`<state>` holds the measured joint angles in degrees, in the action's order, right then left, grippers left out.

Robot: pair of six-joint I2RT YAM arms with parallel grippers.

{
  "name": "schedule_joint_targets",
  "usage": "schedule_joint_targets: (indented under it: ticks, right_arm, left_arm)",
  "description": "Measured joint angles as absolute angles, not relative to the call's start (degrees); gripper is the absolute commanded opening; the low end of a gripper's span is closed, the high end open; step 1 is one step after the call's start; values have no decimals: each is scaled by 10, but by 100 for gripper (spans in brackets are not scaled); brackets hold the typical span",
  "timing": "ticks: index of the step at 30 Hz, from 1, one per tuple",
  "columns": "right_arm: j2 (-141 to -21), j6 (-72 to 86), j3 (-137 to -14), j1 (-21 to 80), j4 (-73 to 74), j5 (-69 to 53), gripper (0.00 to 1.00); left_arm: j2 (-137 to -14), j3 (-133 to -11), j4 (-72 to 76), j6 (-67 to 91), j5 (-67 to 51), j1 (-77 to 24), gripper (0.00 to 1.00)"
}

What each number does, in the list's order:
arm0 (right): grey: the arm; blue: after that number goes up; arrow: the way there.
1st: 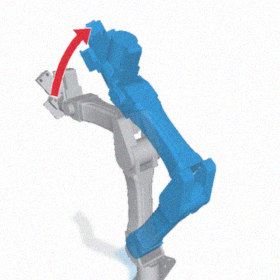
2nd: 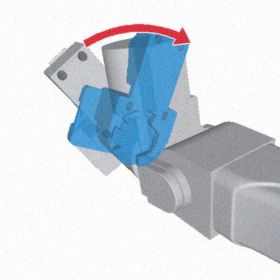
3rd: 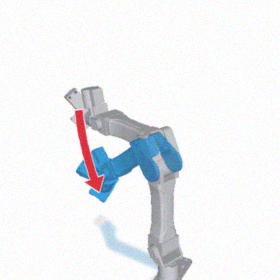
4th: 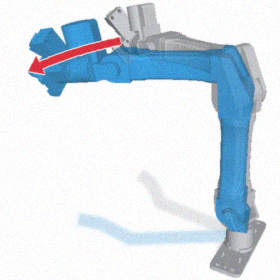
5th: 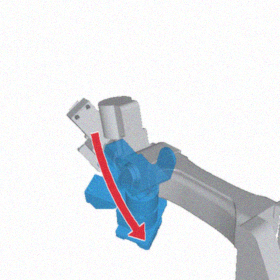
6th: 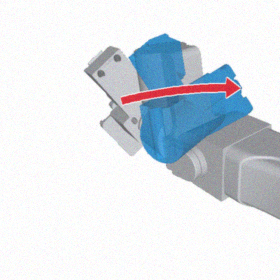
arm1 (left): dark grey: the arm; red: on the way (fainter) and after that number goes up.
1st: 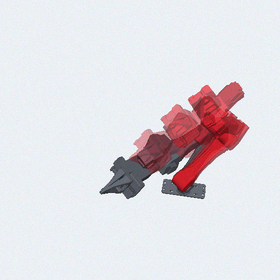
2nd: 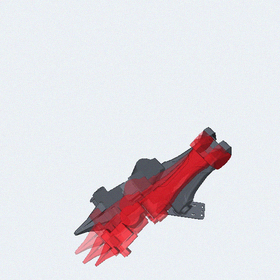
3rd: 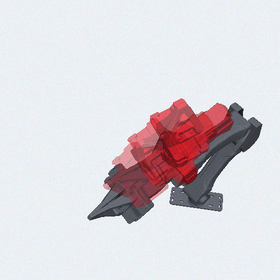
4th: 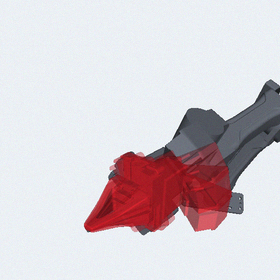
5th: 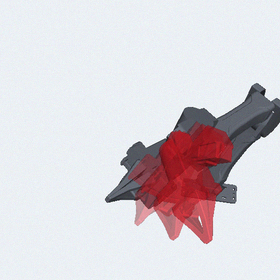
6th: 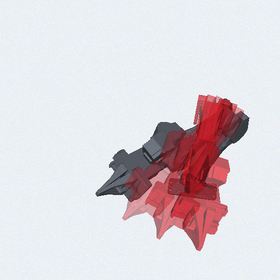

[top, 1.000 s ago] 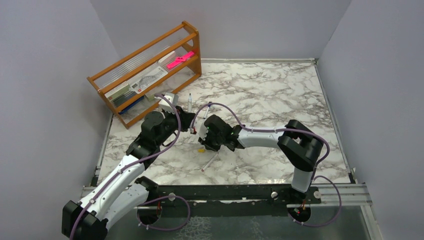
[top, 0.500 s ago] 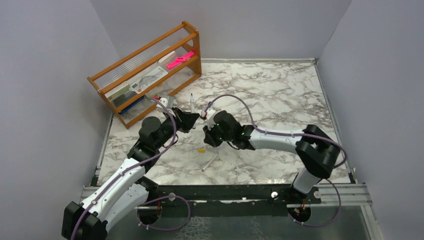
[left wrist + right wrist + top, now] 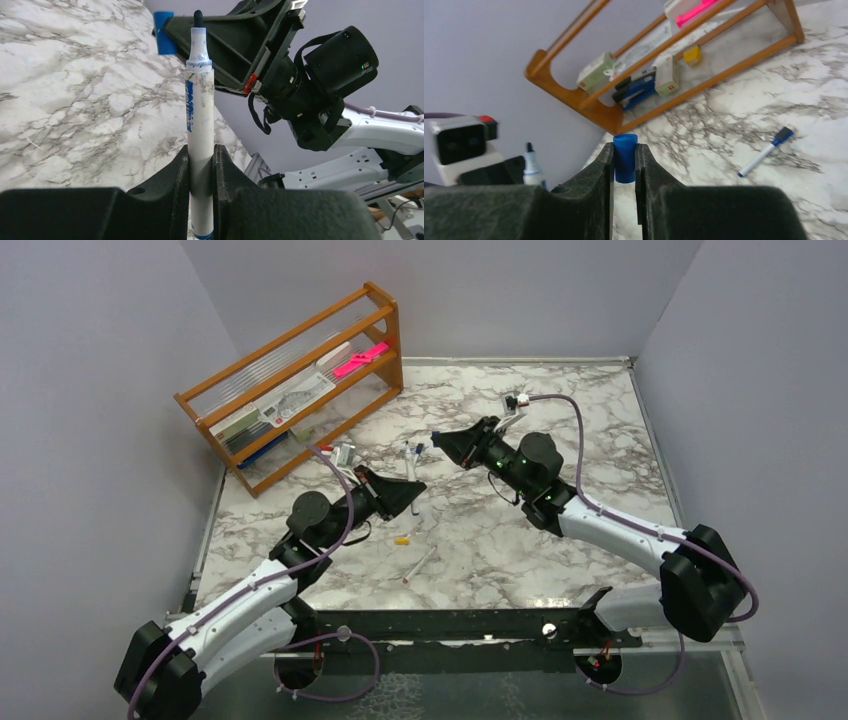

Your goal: Insert the pens into the pen caps

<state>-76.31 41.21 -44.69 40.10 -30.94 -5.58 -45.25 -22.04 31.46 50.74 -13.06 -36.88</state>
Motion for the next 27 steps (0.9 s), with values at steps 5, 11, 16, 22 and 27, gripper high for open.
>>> schedule_joint_targets:
  ticks: [5,11,16,22,27]
  right_arm:
    - [-763,474,-442,396,-395,-67,2]
    - [-771,513,-432,395,-484,-78,2]
    - [-796,523,-433,395,-515,-101,2]
    - [-819,529,-433,395,-526,-121,2]
    - [-824,532,-436,395,-535,-130,2]
  left_arm:
    - [-495,-220,352,544,-121,-387,0]
    - [-510,-221,372,561,-109,-400,0]
    - [-522,-233,382,558,-109,-406,0]
    - [-536,-240,387,553,-111,-413,0]
    - [-543,-240,386,550,-111,-416,0]
